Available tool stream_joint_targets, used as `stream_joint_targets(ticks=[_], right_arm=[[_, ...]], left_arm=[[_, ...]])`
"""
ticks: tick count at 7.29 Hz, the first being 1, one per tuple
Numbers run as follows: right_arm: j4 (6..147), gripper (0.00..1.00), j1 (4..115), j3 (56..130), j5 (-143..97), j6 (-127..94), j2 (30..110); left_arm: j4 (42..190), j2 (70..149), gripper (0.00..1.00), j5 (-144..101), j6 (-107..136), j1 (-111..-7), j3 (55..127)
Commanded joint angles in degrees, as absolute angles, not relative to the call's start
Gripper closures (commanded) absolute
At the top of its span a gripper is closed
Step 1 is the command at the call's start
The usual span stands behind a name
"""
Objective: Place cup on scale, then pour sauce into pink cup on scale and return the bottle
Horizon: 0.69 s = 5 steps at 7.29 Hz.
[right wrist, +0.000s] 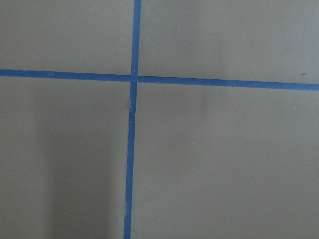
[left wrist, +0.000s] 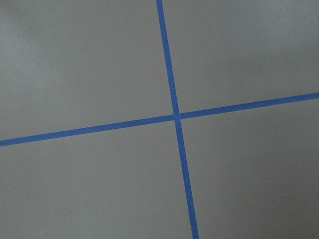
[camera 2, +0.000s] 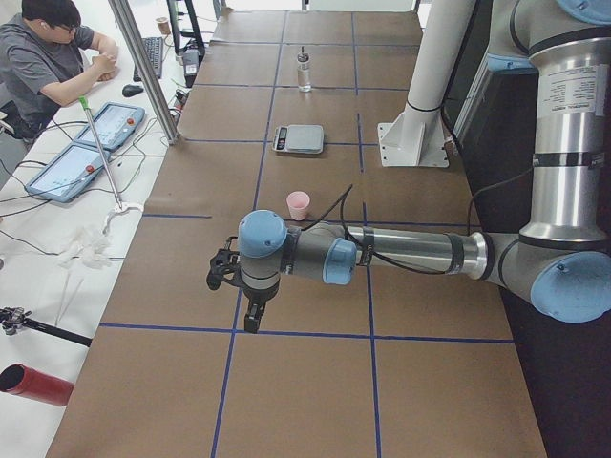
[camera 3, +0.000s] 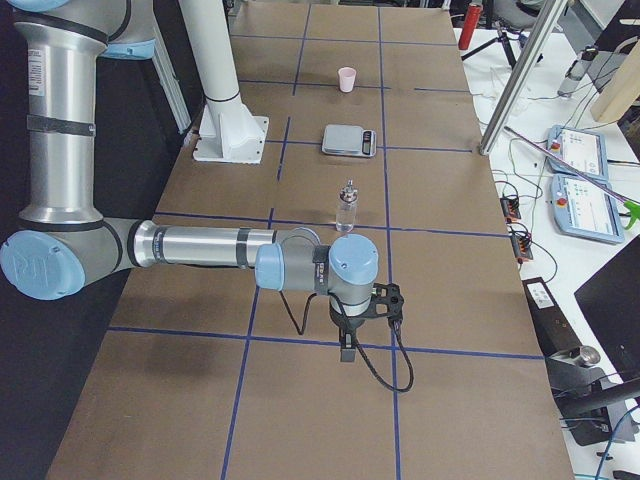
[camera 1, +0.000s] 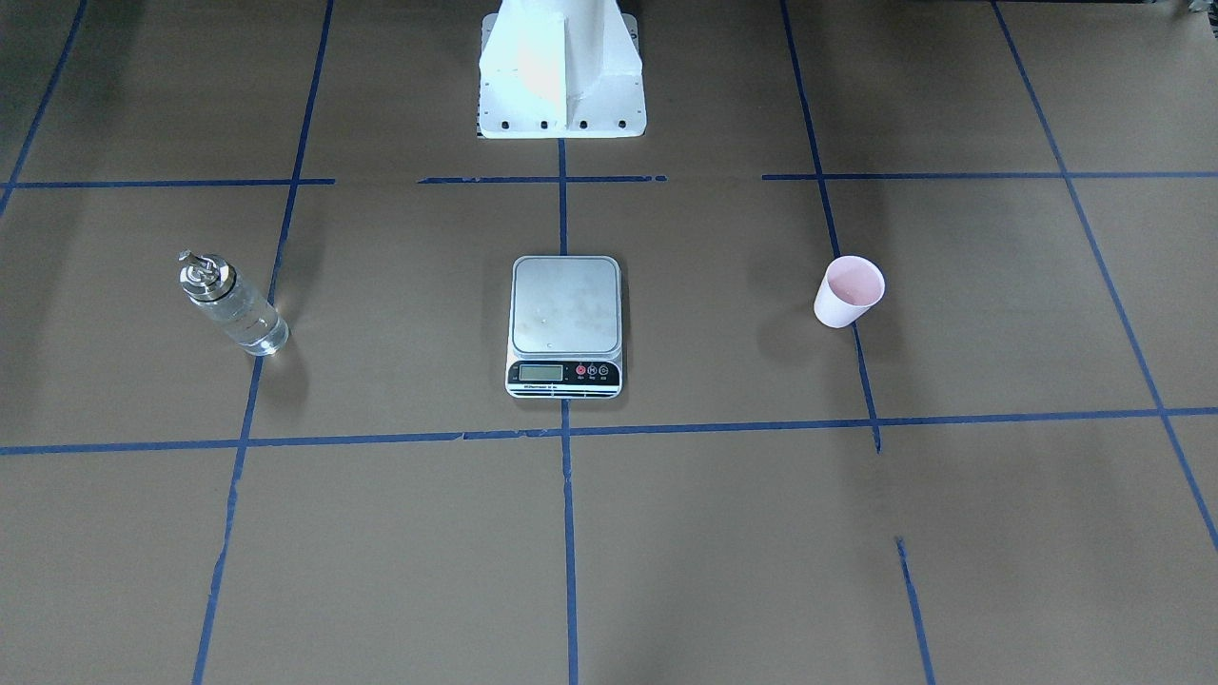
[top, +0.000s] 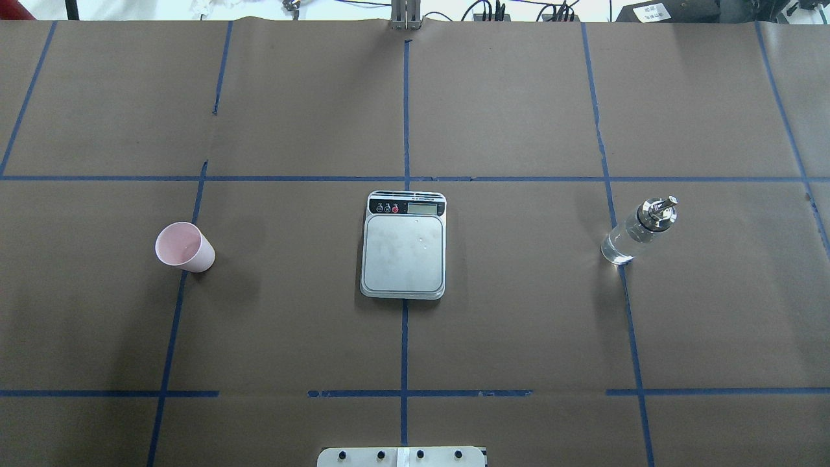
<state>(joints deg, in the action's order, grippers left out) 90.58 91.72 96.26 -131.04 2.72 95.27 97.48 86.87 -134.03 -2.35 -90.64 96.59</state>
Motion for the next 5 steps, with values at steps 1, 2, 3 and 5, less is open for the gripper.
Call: stream_joint_targets(ticks=[1,2,3,5], right_arm=[[90.5,0.00,91.6,96.2,-131.1,2.6,95.3],[90.6,0.00,91.6,96.3,-131.1,2.7,95.3],[90.6,0.00,90.5,97.0,-131.1,2.7,95.2],[90.2,0.00,87.6,98.4,-131.2,2.1,93.9]], left_arm=[[100.1,86.9,0.00,-134.0,-2.4,-90.6,96.4],[100.4,86.9,0.00,-134.0,-2.5,-90.5,96.2],[100.8,86.9,0.00,-134.0,-2.5,-90.5,96.6],[106.9,86.9,0.00,-133.4,-2.3,-88.4,96.1]])
